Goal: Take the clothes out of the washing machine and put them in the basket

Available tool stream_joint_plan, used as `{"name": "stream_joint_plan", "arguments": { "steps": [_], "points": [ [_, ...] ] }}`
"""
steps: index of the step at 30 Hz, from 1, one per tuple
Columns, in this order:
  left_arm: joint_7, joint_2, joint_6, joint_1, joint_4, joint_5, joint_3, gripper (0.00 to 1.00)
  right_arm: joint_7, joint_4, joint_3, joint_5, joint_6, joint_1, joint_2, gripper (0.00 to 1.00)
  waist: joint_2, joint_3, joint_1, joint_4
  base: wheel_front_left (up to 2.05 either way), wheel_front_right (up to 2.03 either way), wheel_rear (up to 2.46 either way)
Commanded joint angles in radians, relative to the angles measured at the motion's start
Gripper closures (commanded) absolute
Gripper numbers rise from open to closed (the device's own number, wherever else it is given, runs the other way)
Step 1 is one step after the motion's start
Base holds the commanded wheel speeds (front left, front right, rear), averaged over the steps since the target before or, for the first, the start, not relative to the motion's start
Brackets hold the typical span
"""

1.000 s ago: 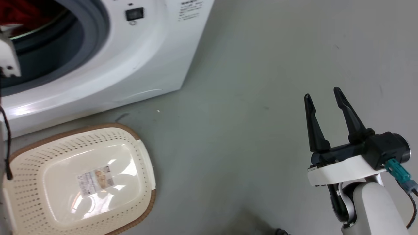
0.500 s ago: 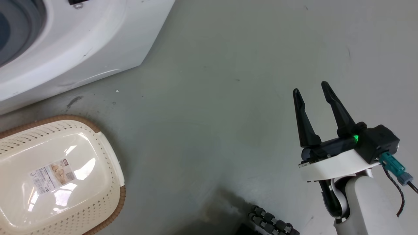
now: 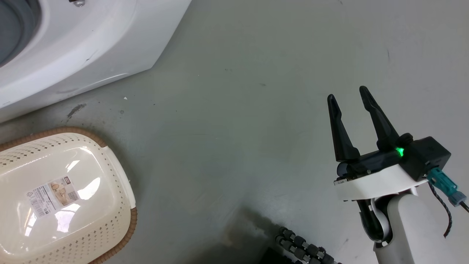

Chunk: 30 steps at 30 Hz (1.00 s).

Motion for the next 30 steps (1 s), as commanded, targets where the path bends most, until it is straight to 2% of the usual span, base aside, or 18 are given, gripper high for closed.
{"name": "stream_joint_plan", "arguments": {
  "steps": [1, 7, 15, 20, 30],
  "points": [
    [-0.017, 0.001, 0.016, 0.02, -0.023, 0.003, 0.003, 1.0, -0.002, -0.005, -0.002, -0.004, -0.001, -0.013, 0.001, 0.0, 0.0, -0.001, -0.0001, 0.002, 0.0, 0.0, 0.0],
    [-0.19, -0.021, 0.075, 0.062, -0.082, -0.004, 0.017, 1.0, -0.002, 0.002, -0.015, -0.013, -0.001, -0.015, 0.001, 0.0, 0.0, -0.035, -0.0001, 0.021, 0.0, 0.0, 0.0],
    [-0.506, -0.099, 0.116, 0.126, -0.011, -0.055, 0.031, 1.0, -0.002, -0.003, -0.047, -0.048, -0.001, 0.013, 0.001, 0.0, 0.0, -0.135, -0.0001, 0.066, 0.0, 0.0, 0.0],
    [-0.67, -0.158, 0.122, 0.182, 0.072, -0.1, 0.046, 1.0, -0.002, -0.003, -0.062, -0.071, -0.001, 0.039, 0.001, 0.0, 0.0, -0.214, -0.0001, 0.096, 0.0, 0.0, 0.0],
    [-0.869, -0.259, 0.095, 0.295, 0.173, -0.181, 0.061, 1.0, -0.001, 0.007, -0.086, -0.109, -0.001, 0.106, 0.001, 0.0, 0.0, -0.383, -0.0001, 0.162, 0.0, 0.0, 0.0]
  ]
}}
